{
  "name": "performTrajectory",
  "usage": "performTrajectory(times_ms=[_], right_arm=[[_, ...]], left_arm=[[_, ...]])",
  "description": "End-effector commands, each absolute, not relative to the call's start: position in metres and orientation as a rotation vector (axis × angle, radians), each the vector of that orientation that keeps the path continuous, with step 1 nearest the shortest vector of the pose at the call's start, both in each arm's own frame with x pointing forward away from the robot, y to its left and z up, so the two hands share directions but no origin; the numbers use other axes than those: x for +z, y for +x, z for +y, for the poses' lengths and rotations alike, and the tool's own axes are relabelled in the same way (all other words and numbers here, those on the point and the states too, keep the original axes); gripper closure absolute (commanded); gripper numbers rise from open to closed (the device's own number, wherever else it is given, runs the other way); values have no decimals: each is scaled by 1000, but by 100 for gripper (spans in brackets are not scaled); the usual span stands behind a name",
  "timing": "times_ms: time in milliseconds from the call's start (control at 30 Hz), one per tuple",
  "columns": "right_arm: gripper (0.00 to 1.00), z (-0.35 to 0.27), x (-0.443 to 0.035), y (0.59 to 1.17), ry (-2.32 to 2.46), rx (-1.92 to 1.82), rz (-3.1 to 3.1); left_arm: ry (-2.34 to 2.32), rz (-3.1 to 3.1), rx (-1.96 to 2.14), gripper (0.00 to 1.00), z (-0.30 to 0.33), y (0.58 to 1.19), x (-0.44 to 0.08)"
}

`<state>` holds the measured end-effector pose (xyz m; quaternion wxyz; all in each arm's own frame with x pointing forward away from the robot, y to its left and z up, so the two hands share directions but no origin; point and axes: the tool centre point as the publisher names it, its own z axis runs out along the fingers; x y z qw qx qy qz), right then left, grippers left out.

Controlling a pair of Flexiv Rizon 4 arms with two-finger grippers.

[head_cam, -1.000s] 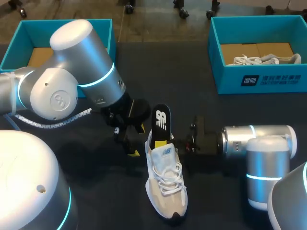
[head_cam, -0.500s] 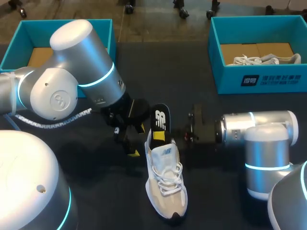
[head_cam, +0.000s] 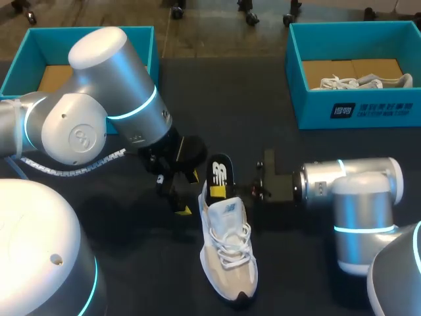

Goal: Take the shoe out of the shoebox, open the shoe tongue, remove and reinsert the insole, then place the shoe into the shoebox

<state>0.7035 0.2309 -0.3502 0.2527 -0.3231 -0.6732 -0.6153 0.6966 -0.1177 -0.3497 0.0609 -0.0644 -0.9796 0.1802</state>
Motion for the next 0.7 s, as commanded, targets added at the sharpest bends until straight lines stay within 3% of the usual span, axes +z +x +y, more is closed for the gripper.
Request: performTrajectory(times_ms=[33, 200, 233, 300, 367, 600, 700], right_arm=[[100, 236, -362, 686, -917, -1696, -1809], [100, 238, -357, 680, -927, -1710, -1817], [90, 239, -355, 680, -922, -1710, -1822], [62, 240, -349, 682, -913, -1713, -1843], [53, 241, -344, 684, -894, -1711, -1866], [51, 241, -329, 696, -853, -1703, -1926], [42, 239, -325, 702, -846, -1704, -1940]], left_arm=[[-194, -2966, 544, 0, -118, 696, -350], [-194, -2966, 544, 0, -118, 696, -350], [-194, -2966, 544, 0, -118, 696, -350], [-194, -2966, 544, 0, -118, 696, -350], [-194, -2966, 544, 0, -118, 696, -350], [-194, -2966, 544, 0, -118, 696, -350], [-194, -2966, 544, 0, -118, 696, -350]])
